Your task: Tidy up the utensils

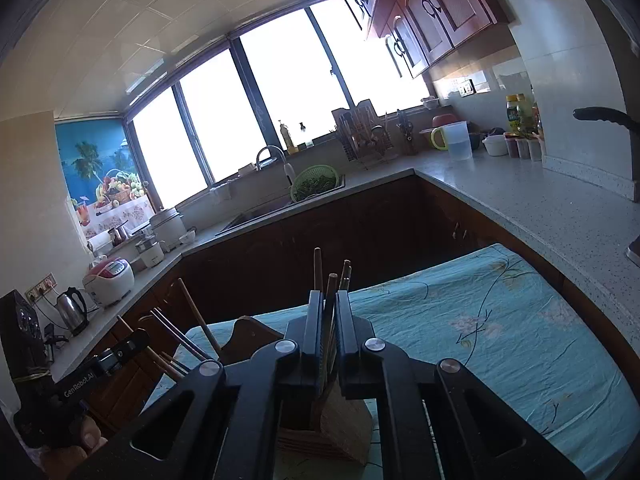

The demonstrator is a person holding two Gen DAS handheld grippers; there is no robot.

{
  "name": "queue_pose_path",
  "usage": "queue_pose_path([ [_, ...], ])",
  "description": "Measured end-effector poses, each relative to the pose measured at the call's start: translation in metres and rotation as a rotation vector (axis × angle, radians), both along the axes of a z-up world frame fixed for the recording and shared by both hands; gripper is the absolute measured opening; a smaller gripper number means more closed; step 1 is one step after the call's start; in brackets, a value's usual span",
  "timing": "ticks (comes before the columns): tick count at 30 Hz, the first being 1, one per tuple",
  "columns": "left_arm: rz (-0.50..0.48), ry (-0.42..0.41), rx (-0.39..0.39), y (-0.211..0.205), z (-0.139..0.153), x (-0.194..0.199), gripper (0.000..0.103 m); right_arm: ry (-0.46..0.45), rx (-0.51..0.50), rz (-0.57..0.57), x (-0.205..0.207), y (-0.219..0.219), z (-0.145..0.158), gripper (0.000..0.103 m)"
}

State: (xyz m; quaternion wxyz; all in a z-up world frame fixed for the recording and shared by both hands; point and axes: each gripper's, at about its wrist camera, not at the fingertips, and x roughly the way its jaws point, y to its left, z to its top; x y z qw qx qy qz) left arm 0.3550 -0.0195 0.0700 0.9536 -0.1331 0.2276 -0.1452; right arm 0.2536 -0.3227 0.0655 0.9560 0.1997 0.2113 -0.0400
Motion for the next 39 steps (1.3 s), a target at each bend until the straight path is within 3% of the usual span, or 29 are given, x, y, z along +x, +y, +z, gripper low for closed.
queue_pose_path([
  [21, 0.010, 0.013, 0.022, 0.003, -0.005, -0.008, 0.005, 0.023, 0.004, -0.006, 0.002, 0.002, 0.003, 0.006],
  [23, 0.008, 0.022, 0.027, 0.002, -0.004, -0.007, 0.005, 0.025, 0.003, -0.005, 0.002, 0.002, 0.002, 0.011],
  [26, 0.014, 0.033, 0.027, 0.001, -0.002, -0.009, 0.011, 0.027, 0.018, -0.004, -0.001, 0.001, 0.003, 0.012],
  [30, 0.032, 0.010, 0.012, 0.005, 0.006, -0.019, 0.026, 0.006, 0.045, -0.010, -0.012, -0.003, 0.007, 0.043],
  [31, 0.031, 0.007, 0.011, 0.005, 0.006, -0.022, 0.031, -0.003, 0.048, -0.010, -0.016, -0.003, 0.009, 0.045],
  [33, 0.038, 0.006, 0.015, 0.006, 0.008, -0.028, 0.043, -0.015, 0.050, -0.013, -0.021, -0.002, 0.014, 0.048],
  [35, 0.053, -0.003, 0.016, 0.008, 0.006, -0.038, 0.061, -0.029, 0.059, -0.007, -0.030, -0.002, 0.017, 0.063],
  [37, 0.084, -0.003, 0.024, 0.011, 0.002, -0.050, 0.078, -0.047, 0.058, -0.004, -0.041, 0.001, 0.018, 0.085],
  [39, 0.104, -0.003, 0.029, 0.015, -0.005, -0.064, 0.082, -0.058, 0.049, -0.005, -0.051, 0.005, 0.015, 0.093],
])
